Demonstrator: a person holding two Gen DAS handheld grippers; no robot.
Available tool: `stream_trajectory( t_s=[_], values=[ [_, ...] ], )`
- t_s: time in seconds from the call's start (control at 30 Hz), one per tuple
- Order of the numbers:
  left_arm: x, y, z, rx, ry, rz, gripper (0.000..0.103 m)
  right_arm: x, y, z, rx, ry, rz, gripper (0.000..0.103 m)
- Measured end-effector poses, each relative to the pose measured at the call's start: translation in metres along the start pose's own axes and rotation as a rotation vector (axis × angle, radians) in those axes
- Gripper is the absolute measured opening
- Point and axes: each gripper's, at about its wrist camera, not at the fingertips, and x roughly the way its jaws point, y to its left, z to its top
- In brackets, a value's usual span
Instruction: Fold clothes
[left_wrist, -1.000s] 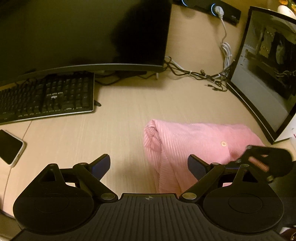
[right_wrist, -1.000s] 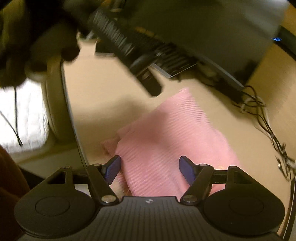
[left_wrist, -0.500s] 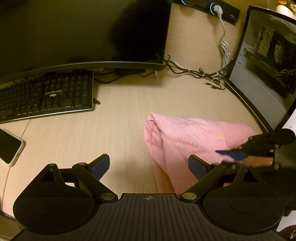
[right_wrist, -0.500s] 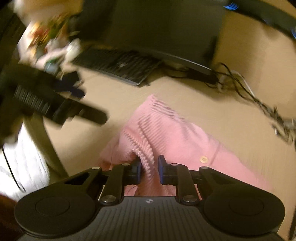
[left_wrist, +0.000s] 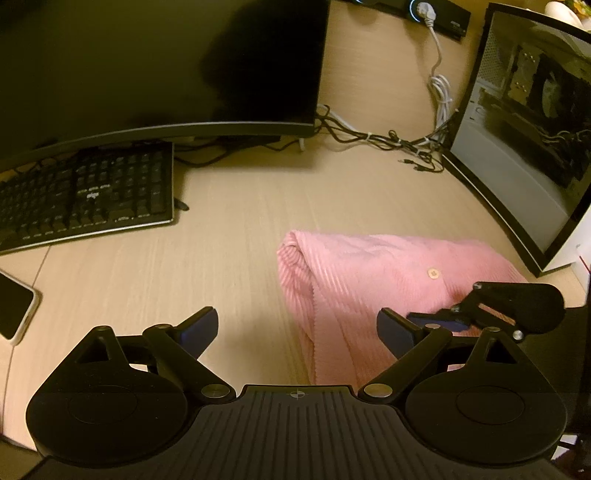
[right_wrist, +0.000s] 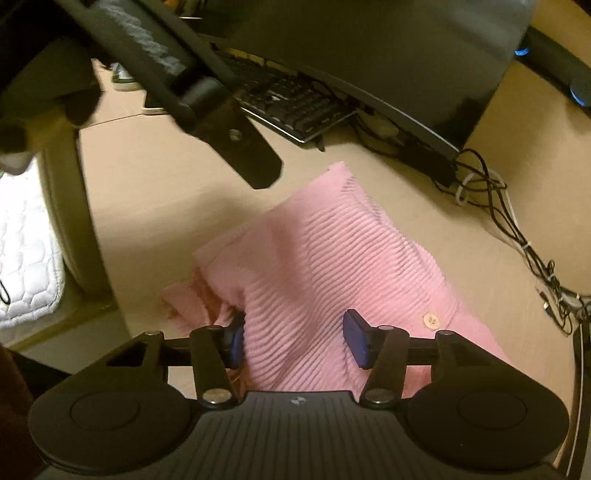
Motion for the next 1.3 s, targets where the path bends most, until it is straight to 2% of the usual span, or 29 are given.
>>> stream_trajectory(
  t_s=[0.03,0.07,0.1,0.13,0.23,0.37,0.4,0.5,0.53,0.6,0.67,0.8,0.87,0.93,1.0,1.13,1.2,1.3],
  values=[
    [0.0,0.0,0.0,-0.001,0.001,0.0,0.096,0.001,-0.003,0.001,0.016,0.001,-0.002,0.037],
    [0.001,0.001,0.0,-0.001,0.001,0.001,0.096,0.001,-0.008,0.003,0.046,0.001,0.007,0.022],
    [0.0,0.003,0.0,-0.003,0.0,0.0,0.096,-0.003,-0.016,0.005,0.103,0.0,0.034,0.012],
    [-0.001,0.005,-0.001,-0.006,-0.001,-0.002,0.096,-0.007,-0.026,0.006,0.161,-0.006,0.057,0.009],
    [-0.007,0.02,-0.006,-0.032,-0.008,-0.05,0.096,-0.024,-0.061,0.011,0.346,-0.058,0.094,0.007],
    [-0.002,0.033,-0.019,-0.062,0.035,-0.239,0.095,-0.045,-0.106,0.018,0.57,-0.123,0.141,0.006],
    [0.004,0.032,-0.022,-0.068,0.051,-0.277,0.094,-0.047,-0.109,0.02,0.568,-0.131,0.143,0.006],
    [0.027,0.022,-0.027,-0.079,0.093,-0.274,0.089,-0.05,-0.11,0.022,0.549,-0.131,0.143,0.006],
    [0.036,0.018,-0.029,-0.082,0.107,-0.267,0.083,-0.051,-0.109,0.022,0.546,-0.129,0.144,0.006],
    [0.047,0.008,-0.031,-0.067,0.125,-0.261,0.055,-0.052,-0.111,0.021,0.544,-0.127,0.151,0.006],
    [0.046,-0.007,-0.035,0.002,0.131,-0.285,0.05,-0.053,-0.109,0.023,0.521,-0.127,0.154,0.006],
    [0.036,-0.029,-0.048,0.17,0.178,-0.335,0.053,-0.047,-0.088,0.02,0.404,-0.074,0.177,0.006],
    [0.029,-0.022,-0.049,0.172,0.19,-0.355,0.056,-0.034,-0.068,0.013,0.319,-0.012,0.187,0.006],
    [0.02,-0.01,-0.049,0.154,0.195,-0.376,0.064,-0.018,-0.042,0.001,0.213,0.052,0.168,0.007],
    [0.008,0.006,-0.044,0.114,0.175,-0.378,0.074,-0.011,-0.027,-0.01,0.172,0.087,0.153,0.016],
    [-0.002,0.012,-0.018,0.073,0.118,-0.358,0.076,-0.044,-0.046,-0.023,0.298,0.05,0.239,0.023],
    [-0.005,0.001,-0.005,0.088,0.082,-0.348,0.077,-0.068,-0.066,-0.035,0.355,0.024,0.194,0.036],
    [0.001,-0.044,0.009,0.202,0.037,-0.363,0.085,-0.104,-0.104,-0.065,0.521,-0.011,0.064,0.038]
  ],
)
